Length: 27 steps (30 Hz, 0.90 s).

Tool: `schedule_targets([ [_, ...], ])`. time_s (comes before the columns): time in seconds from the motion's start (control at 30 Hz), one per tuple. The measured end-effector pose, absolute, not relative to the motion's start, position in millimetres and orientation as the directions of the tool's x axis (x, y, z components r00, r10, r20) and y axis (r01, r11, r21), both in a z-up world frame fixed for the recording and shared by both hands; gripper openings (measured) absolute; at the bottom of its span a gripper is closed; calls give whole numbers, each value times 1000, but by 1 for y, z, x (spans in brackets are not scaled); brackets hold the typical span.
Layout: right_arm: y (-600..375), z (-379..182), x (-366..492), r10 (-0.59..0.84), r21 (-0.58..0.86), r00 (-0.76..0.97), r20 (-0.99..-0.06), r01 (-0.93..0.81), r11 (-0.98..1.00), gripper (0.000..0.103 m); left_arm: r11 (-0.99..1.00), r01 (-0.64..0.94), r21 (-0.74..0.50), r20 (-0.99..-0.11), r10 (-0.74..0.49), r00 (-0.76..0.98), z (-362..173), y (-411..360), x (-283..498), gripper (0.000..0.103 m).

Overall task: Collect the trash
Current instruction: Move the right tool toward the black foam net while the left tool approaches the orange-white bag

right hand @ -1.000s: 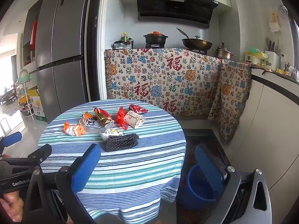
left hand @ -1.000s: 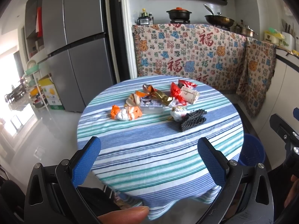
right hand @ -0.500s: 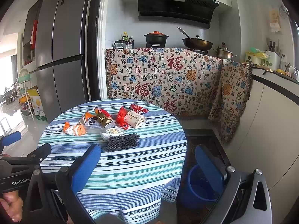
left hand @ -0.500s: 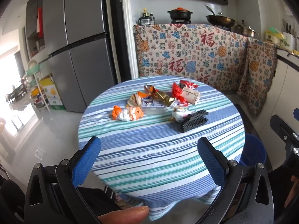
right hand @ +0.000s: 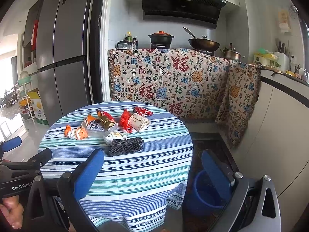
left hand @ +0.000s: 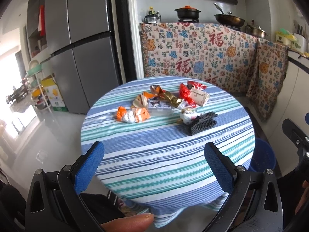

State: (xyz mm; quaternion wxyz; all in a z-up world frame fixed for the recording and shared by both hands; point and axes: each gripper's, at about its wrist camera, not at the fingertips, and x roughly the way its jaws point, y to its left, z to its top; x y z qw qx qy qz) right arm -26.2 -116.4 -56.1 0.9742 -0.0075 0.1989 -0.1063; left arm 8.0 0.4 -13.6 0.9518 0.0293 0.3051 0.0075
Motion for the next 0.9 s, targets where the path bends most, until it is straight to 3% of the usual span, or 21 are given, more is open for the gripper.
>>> schedule_targets([
  [0.5,-112,-80,-4,-207,-73,879,-429,194,978,103,997,-44,57,-624,70,778,-41,22,26,103],
  [0.9,-107,-140,62,-130,-69,832,-539,110,992,103,996,-83,35,-717,83,692,-102,52,83,102],
])
